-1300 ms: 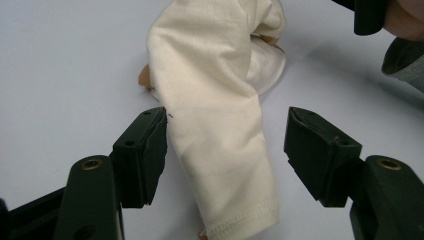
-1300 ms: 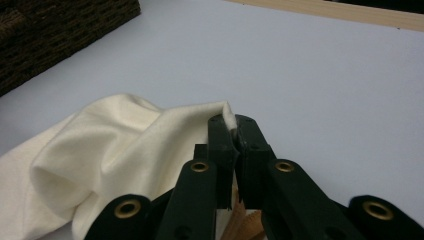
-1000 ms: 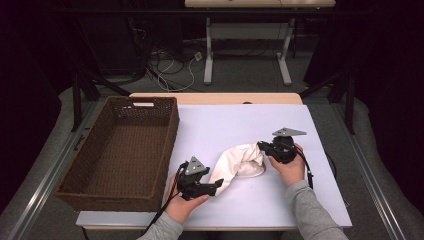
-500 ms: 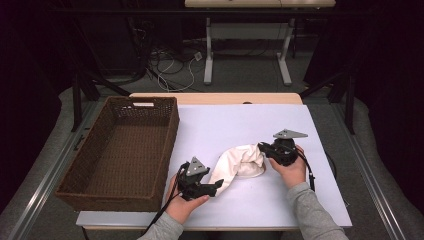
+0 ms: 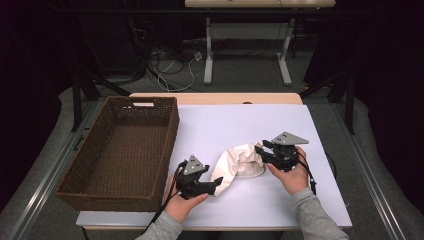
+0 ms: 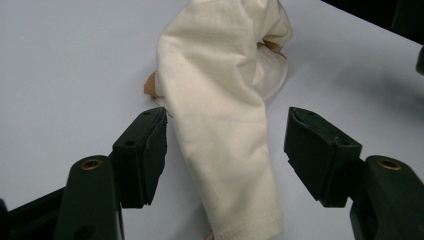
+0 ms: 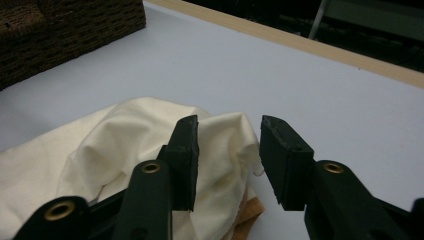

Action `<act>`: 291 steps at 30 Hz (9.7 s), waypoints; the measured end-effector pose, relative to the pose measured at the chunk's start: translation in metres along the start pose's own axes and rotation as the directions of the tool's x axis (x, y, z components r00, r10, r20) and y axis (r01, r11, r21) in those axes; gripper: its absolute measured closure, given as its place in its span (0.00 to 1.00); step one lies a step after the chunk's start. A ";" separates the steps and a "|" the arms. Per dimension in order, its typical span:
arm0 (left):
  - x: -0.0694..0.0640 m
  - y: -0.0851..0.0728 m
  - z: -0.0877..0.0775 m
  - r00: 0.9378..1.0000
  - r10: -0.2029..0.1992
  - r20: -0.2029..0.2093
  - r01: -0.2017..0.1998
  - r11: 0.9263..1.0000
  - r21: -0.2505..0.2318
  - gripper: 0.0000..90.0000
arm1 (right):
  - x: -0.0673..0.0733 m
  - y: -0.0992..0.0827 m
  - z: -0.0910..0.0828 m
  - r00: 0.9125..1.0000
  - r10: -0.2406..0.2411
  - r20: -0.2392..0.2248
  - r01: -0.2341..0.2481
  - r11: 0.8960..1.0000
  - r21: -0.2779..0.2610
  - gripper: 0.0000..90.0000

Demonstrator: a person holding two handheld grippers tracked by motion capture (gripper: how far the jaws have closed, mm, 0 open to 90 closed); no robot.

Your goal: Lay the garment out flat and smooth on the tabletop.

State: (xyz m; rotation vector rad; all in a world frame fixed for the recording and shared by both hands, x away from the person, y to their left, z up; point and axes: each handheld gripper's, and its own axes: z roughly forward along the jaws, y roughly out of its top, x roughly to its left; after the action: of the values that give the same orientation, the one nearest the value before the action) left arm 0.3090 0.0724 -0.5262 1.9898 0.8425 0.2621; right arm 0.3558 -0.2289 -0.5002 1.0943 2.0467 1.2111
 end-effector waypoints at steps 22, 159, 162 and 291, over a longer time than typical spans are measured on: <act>0.000 -0.001 -0.007 0.999 -0.016 -0.031 0.016 1.000 -0.019 0.38 | 0.045 -0.038 -0.011 0.988 -0.076 -0.138 0.091 0.990 0.104 0.62; 0.028 0.045 0.038 0.988 -0.063 -0.142 0.064 0.998 -0.004 0.73 | -0.057 0.078 -0.016 0.994 0.091 -0.068 -0.093 0.995 -0.030 1.00; 0.018 0.052 0.042 0.991 -0.035 -0.129 0.034 0.999 -0.016 0.66 | -0.051 0.081 -0.010 0.994 0.078 -0.081 -0.081 0.996 -0.028 1.00; 0.002 0.034 0.105 0.985 -0.005 -0.171 0.028 0.991 0.131 0.33 | -0.088 0.036 0.065 0.986 0.164 0.029 -0.166 0.972 0.166 1.00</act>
State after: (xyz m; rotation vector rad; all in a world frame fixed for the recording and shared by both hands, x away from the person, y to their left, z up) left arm 0.3774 -0.0088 -0.5558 2.1050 1.0078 0.3797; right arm 0.4654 -0.2630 -0.4959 1.3728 2.1110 1.1194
